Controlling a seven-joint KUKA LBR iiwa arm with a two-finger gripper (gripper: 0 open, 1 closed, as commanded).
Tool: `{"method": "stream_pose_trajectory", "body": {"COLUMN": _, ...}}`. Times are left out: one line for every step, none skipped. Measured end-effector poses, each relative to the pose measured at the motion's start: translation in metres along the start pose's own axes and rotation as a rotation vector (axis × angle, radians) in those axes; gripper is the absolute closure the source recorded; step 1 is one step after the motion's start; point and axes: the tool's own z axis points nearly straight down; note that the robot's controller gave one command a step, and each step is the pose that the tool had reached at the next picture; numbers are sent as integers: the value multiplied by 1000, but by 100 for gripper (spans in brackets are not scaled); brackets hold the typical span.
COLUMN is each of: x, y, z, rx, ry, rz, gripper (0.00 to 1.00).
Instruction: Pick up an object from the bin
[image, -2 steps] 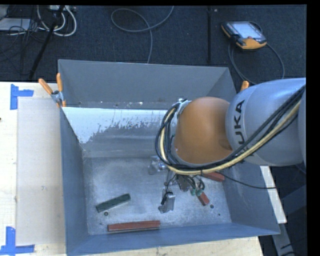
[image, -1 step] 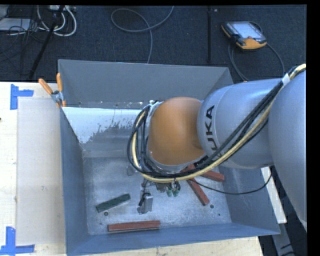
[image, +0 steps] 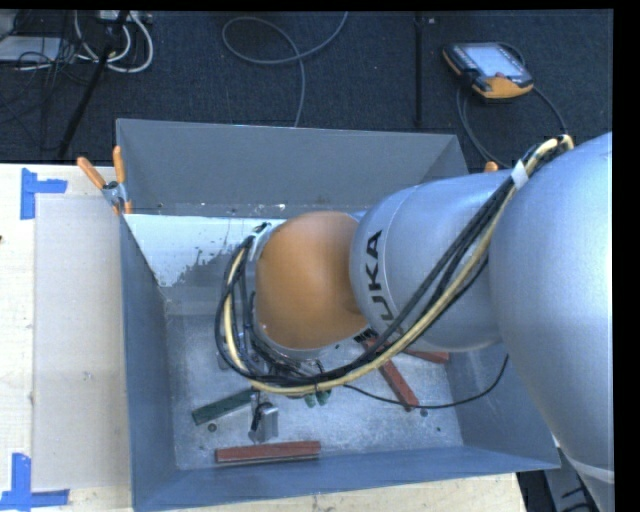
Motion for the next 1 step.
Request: {"method": "stream_pose_trajectory", "body": {"x": -16, "y": 3, "z": 35, "rx": 0, "ry": -2, "rz": -109, "gripper": 0}}
